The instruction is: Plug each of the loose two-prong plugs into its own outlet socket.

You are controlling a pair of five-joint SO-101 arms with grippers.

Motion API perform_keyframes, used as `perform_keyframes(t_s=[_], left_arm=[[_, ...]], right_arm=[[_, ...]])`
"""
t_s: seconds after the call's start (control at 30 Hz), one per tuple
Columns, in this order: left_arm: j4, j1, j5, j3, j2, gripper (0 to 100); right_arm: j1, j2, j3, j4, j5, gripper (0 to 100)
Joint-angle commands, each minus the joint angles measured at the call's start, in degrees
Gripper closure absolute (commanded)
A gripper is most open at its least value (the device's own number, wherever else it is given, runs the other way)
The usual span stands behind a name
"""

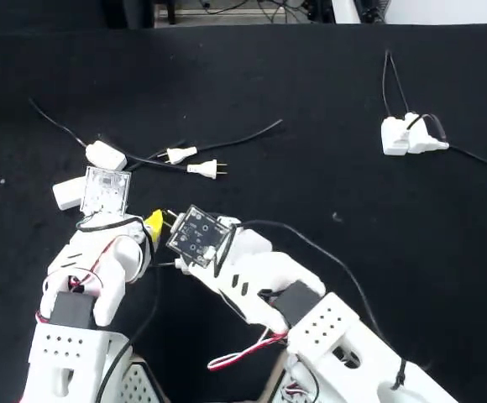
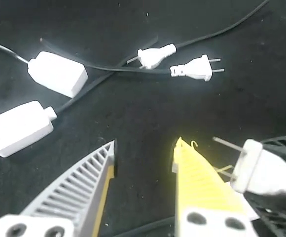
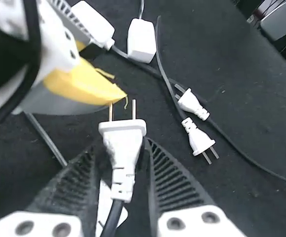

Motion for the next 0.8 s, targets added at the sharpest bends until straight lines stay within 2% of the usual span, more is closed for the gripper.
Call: perform_keyframes(t_s=[0.0,0.3,0.5,0.63,0.77], left_arm=[[-0.9,-0.3,-0.4,-0.8,-0.2,80],[0.1,-0.8,-0.1,-2.4,-0.3,80],[7.8,-0.4,5.2,-8.9,-0.3,80],[7.0,0.6,4.8,-7.9,-0.3,80],[4.7,4.6,4.5,-5.4,-0.3,80]], right_arm=[[0.5,-2.2,-0.3,0.2,-0.6,98.8],[0.6,-2.1,0.8,0.2,-0.3,98.8],[0.6,-2.1,0.9,0.0,-0.3,98.8],[0.6,-2.1,0.9,0.2,-0.3,98.8],[0.5,-2.1,0.9,0.2,-0.4,98.8]])
